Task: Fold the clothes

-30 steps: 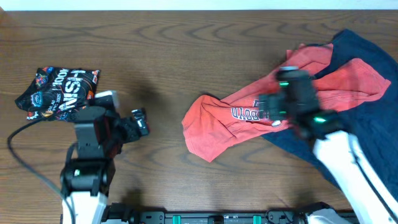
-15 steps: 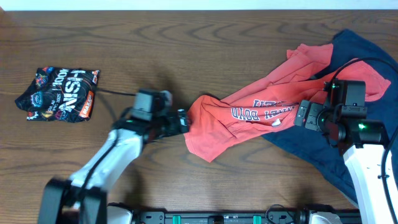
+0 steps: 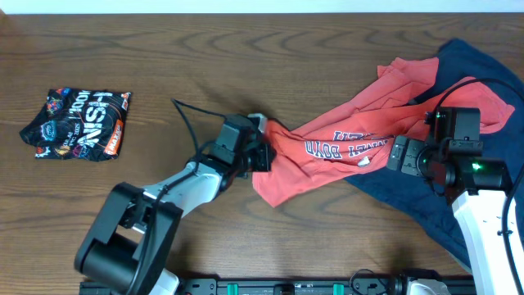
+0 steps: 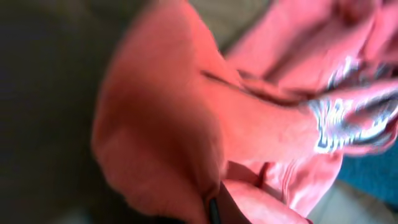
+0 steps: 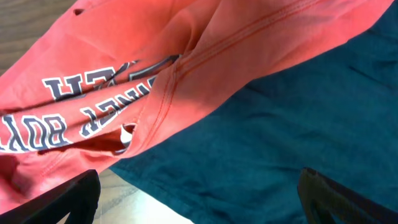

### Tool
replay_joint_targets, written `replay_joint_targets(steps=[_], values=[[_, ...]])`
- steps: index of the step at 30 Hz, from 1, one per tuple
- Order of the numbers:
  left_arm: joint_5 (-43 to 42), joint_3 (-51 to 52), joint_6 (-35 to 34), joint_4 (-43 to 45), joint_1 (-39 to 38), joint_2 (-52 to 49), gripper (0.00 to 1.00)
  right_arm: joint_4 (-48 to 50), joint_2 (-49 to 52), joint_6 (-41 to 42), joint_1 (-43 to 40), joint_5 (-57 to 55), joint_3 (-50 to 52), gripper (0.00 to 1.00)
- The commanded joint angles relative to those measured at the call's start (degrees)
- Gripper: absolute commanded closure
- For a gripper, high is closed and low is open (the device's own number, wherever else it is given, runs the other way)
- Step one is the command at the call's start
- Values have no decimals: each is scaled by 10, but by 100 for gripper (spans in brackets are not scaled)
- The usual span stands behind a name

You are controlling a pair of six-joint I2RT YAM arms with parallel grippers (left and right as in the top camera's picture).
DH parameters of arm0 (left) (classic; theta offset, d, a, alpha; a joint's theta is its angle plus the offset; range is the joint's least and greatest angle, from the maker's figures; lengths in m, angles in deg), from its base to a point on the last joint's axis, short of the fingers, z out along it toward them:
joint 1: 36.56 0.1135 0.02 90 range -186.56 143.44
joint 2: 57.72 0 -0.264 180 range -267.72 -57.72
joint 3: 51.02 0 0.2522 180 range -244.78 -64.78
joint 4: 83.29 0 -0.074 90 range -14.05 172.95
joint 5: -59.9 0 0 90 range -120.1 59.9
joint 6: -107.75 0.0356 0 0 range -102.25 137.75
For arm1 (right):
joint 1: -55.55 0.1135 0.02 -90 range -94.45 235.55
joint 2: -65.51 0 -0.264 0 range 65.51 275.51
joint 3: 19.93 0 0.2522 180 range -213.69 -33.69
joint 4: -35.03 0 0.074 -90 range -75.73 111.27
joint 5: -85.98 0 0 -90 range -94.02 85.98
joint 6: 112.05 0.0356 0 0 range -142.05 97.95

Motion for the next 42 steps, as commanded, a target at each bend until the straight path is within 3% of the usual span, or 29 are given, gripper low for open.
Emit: replay_joint_targets(steps=[1, 6, 11, 12, 14, 15, 21, 28, 38, 42], values=[[8, -37, 1, -14, 68, 48, 94, -6, -5, 6, -4, 2, -7, 1], [7, -104, 1, -38, 211, 120, 94, -8, -5, 6, -4, -7, -7, 1], [7, -169, -2, -39, 335, 123, 94, -7, -5, 6, -3, -7, -7, 1], [7, -170, -6, -38, 351, 119, 70, -7, -5, 6, -3, -7, -7, 1], [5, -170, -5, -52, 367, 111, 12, -8, -5, 6, -3, -7, -7, 1], [4, -170, -5, -72, 370, 106, 2, -8, -4, 6, -3, -7, -7, 1], [-35, -170, -5, -219, 340, 76, 2, -8, -4, 6, -3, -7, -7, 1], [-66, -169, -7, -326, 207, 19, 2, -8, -5, 6, -3, -7, -7, 1], [-20, -168, -197, -202, 55, -108, 2, -10, -5, 6, -3, -7, -7, 1], [-15, -168, -225, -121, 29, -144, 1, -10, -5, 6, -3, -7, -7, 1]])
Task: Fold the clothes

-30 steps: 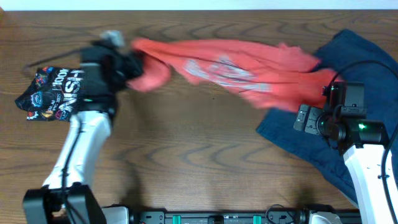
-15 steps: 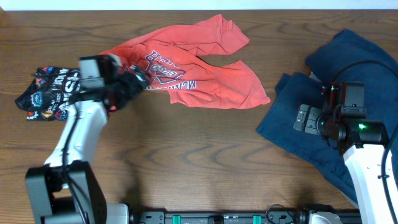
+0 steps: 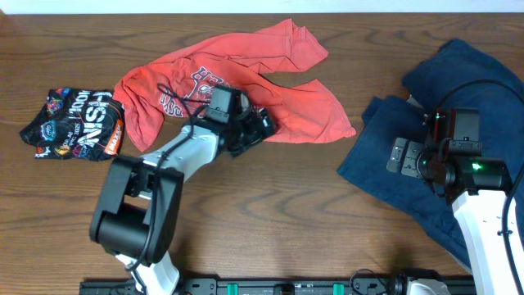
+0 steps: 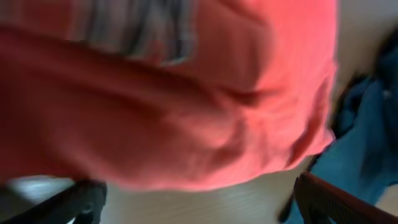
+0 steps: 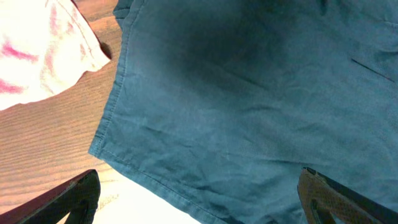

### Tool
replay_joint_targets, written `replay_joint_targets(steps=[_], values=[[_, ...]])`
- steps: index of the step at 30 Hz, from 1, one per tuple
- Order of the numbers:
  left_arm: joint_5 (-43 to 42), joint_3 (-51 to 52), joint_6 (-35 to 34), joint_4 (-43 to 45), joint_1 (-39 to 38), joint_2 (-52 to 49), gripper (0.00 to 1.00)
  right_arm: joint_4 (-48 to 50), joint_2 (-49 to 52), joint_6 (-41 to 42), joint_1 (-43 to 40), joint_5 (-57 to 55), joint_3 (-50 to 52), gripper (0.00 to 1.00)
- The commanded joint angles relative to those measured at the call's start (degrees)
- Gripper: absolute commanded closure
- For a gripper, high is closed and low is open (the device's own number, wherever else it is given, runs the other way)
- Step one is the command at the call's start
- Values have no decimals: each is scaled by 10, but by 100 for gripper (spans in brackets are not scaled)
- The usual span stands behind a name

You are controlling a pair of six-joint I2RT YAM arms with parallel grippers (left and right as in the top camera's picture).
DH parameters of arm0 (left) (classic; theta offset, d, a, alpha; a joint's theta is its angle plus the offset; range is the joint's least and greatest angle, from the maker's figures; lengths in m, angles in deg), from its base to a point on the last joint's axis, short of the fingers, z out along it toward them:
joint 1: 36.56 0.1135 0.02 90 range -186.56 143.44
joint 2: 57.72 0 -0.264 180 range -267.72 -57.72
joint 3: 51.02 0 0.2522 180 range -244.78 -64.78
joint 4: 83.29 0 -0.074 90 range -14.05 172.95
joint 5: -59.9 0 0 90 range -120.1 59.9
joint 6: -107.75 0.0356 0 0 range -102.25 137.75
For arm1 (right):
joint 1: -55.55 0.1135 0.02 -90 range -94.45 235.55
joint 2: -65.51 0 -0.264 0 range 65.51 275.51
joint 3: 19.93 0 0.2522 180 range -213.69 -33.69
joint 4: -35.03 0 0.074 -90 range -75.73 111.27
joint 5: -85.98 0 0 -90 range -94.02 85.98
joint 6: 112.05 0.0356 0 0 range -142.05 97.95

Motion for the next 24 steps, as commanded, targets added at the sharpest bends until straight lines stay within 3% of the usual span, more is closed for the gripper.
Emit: replay_joint_targets(steps=[1, 4, 7, 11, 14, 18, 22, 24], values=[[30, 2, -59, 34, -18, -38, 6, -1, -5, 6, -3, -6, -7, 1], [55, 2, -58, 47, -24, -46, 46, -3, -5, 6, -3, -6, -7, 1], [52, 2, -57, 39, -21, -45, 94, -4, -4, 6, -3, -6, -7, 1], [18, 2, -30, -69, -2, -24, 94, -4, -4, 6, -4, -10, -7, 1], [19, 2, 55, -239, 31, 17, 94, -3, -1, 6, -4, -24, -7, 1], [139, 2, 109, -421, 95, 80, 94, -1, 16, 6, -4, -24, -7, 1], [205, 2, 110, -485, 169, 137, 91, -2, 47, 7, -4, -19, -7, 1], [186, 2, 110, -490, 200, 158, 18, -1, 66, 7, -4, -7, -7, 1]])
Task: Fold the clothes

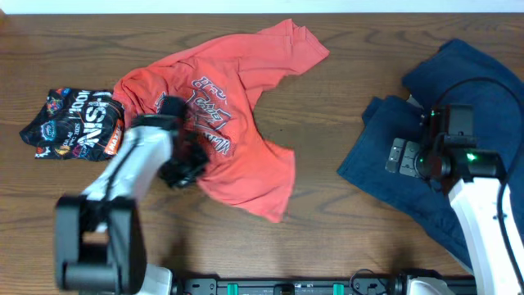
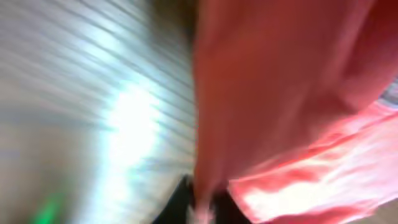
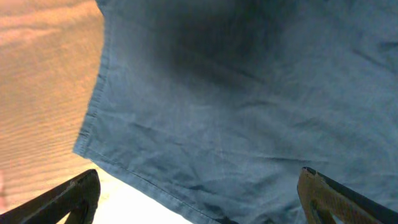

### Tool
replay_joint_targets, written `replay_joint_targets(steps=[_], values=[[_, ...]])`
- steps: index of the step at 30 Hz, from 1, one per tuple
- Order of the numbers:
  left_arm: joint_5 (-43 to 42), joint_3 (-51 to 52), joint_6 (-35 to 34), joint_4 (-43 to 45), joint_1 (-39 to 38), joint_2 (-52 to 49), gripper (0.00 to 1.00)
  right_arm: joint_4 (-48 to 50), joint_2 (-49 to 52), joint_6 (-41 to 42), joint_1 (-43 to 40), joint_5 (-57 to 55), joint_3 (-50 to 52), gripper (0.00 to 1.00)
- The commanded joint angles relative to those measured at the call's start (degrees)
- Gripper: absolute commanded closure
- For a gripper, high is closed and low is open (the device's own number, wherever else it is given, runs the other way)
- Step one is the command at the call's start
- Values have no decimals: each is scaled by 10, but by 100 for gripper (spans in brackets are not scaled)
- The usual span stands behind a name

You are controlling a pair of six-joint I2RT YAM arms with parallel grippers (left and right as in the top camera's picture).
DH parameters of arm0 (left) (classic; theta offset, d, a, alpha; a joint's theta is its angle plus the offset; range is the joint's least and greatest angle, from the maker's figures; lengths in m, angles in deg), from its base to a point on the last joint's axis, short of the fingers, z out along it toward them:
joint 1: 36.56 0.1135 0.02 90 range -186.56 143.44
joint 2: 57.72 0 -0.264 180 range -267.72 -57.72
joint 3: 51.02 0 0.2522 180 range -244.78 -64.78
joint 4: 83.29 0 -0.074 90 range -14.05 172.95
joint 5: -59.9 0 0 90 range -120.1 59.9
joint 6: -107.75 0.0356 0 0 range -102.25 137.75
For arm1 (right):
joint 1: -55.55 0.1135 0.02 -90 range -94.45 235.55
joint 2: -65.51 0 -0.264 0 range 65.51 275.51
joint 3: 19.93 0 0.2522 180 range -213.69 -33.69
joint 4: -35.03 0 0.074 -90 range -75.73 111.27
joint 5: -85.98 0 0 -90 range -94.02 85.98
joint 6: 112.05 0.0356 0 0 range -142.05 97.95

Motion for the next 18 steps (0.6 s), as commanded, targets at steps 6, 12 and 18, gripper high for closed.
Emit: replay_joint_targets(steps=[6, 12, 18], values=[[-86, 10, 13, -31, 38, 38, 2, 2, 59, 7, -4, 23, -7, 1], [-85, 85, -45, 34, -32, 38, 2, 3, 62, 7, -4, 23, -7, 1], [-85, 161, -104, 163, -116, 37, 2, 2, 62, 7, -4, 23, -7, 1]])
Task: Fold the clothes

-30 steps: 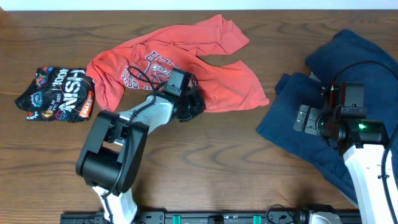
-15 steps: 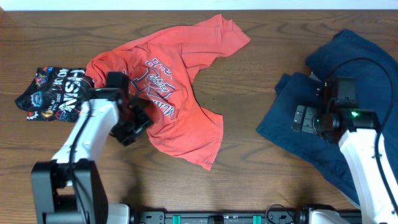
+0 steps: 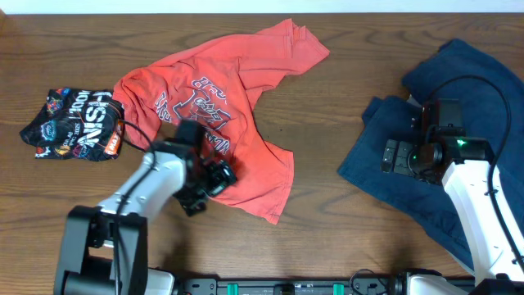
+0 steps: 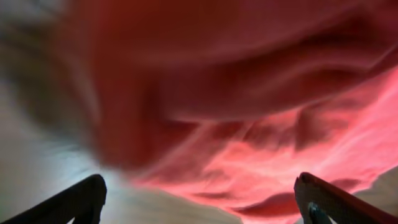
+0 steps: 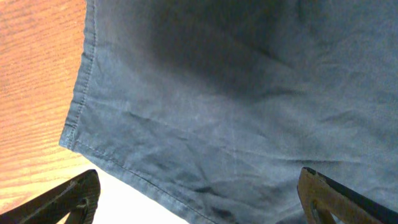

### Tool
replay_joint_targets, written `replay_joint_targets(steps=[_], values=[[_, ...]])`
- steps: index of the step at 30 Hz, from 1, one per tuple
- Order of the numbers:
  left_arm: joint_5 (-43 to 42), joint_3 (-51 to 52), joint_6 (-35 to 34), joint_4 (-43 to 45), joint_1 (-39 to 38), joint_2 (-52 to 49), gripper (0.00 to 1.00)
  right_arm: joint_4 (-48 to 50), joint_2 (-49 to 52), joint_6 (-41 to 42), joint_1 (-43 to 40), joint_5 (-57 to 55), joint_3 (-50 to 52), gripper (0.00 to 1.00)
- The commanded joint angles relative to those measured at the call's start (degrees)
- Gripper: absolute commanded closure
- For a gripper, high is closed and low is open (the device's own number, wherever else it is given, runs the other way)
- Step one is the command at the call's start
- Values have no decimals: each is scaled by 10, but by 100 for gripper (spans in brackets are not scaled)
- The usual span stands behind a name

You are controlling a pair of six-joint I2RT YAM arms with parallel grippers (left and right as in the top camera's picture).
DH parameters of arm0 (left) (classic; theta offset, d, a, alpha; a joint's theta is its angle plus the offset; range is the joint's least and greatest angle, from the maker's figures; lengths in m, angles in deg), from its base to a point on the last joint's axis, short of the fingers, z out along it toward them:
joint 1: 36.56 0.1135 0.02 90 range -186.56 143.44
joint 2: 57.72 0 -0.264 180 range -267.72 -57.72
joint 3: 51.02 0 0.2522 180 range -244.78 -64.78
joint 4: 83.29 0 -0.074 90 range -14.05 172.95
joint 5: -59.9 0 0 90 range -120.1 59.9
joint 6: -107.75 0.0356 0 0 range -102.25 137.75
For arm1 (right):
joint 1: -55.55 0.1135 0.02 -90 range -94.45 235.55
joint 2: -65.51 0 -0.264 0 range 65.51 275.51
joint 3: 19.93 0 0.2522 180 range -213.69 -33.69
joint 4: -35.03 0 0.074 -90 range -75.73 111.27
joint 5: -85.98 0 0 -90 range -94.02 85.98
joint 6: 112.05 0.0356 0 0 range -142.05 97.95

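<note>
A red T-shirt [image 3: 221, 106] with dark lettering lies spread out, print up, on the left half of the table. My left gripper [image 3: 216, 175] is low over its lower left part. In the left wrist view the left gripper [image 4: 202, 193] stands open, its fingers [image 4: 78, 199] wide apart with blurred red cloth beyond them. A navy garment [image 3: 471, 90] lies rumpled at the right. My right gripper [image 3: 392, 156] hangs open over its left edge. In the right wrist view the right gripper [image 5: 199, 190] shows only blue cloth [image 5: 236, 93] between its fingers.
A folded black garment with coloured print [image 3: 75, 124] lies at the far left, touching the red shirt's sleeve. The brown wooden table [image 3: 327, 238] shows bare between the two garments and along the front. The navy cloth runs off the right edge of the overhead view.
My left gripper was shut on the red shirt's lower left edge. Now it is open and a little further right over the shirt. The right gripper sits slightly further left over the navy edge.
First the red shirt lay bunched across the navy garment, my left gripper shut on its end at mid-table. Then it lay crumpled at the left, off the navy, gripper open. Later its lower part was drawn forward, gripper shut on it. Now it lies spread, released.
</note>
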Motion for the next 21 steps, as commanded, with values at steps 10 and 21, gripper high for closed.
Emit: replay_joint_targets(steps=[10, 21], values=[[31, 49, -87, 167, -70, -1, 94, 4, 3, -40, -1, 80, -7, 9], [-5, 5, 99, -146, 83, 183, 94, 46, 92, -118, 41, 195, -7, 64]])
